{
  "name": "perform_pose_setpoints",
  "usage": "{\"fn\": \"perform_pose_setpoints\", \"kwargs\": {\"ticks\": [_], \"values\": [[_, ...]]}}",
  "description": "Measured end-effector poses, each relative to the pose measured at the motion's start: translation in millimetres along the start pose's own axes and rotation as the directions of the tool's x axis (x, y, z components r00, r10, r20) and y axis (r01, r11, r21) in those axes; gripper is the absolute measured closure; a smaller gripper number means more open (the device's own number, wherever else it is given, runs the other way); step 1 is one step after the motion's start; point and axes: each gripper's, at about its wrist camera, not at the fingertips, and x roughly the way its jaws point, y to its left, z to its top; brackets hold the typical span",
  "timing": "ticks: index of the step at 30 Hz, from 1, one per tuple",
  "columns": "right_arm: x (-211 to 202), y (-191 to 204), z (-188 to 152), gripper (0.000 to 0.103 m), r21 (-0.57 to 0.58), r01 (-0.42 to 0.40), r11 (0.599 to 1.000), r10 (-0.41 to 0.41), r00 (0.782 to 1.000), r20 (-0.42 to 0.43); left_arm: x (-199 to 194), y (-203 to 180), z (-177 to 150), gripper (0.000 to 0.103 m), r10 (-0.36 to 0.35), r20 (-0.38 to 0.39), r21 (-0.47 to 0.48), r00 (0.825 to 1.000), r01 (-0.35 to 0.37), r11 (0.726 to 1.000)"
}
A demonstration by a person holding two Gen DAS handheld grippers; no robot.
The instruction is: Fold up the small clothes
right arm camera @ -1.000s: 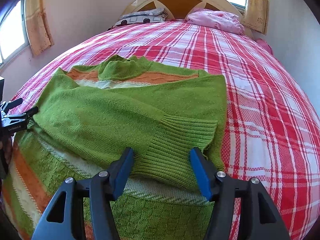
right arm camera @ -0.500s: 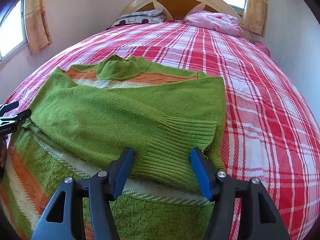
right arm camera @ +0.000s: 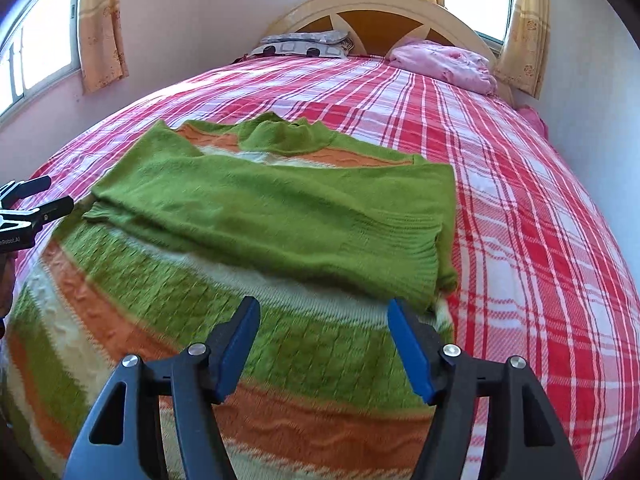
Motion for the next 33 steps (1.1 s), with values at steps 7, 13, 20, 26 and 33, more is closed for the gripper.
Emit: {"fn": "perform_pose_setpoints", "kwargs": {"ticks": [7, 13, 20, 26, 33], "values": [[-13.0, -1.4, -14.6, 0.036, 0.038, -0.015, 0.999, 0.015, 1.000, -0.001, -22.1, -4.9, -12.7, 0.000, -0.020, 0.010, 0.011, 1.000, 0.020, 1.000], [-32.5, 1.3, -25.6, 0.036, 0.037, -0.018, 0.999, 0.018, 1.000, 0.003, -41.1, -7.3, -29.3, 0.000, -0.035, 0.005, 0.021, 0.999, 0.035, 0.999], [-55.5, 9.6, -43.0, 0.035, 0.037, -0.035, 0.999, 0.034, 0.999, 0.004, -55.2, -9.3, -45.5, 0.000, -0.049, -0.007, 0.027, 0.999, 0.050, 0.998], [-72.9, 20.6, -61.9, 0.035, 0.024, -0.055, 0.998, 0.054, 0.999, 0.002, -65.9, -8.8, -56.3, 0.000, -0.059, -0.019, 0.017, 0.998, 0.060, 0.998], [-88.8, 30.2, -81.3, 0.035, 0.011, -0.069, 0.998, 0.069, 0.998, -0.006, -87.9, -7.5, -75.6, 0.000, -0.059, -0.027, 0.051, 0.998, 0.061, 0.997]]}}
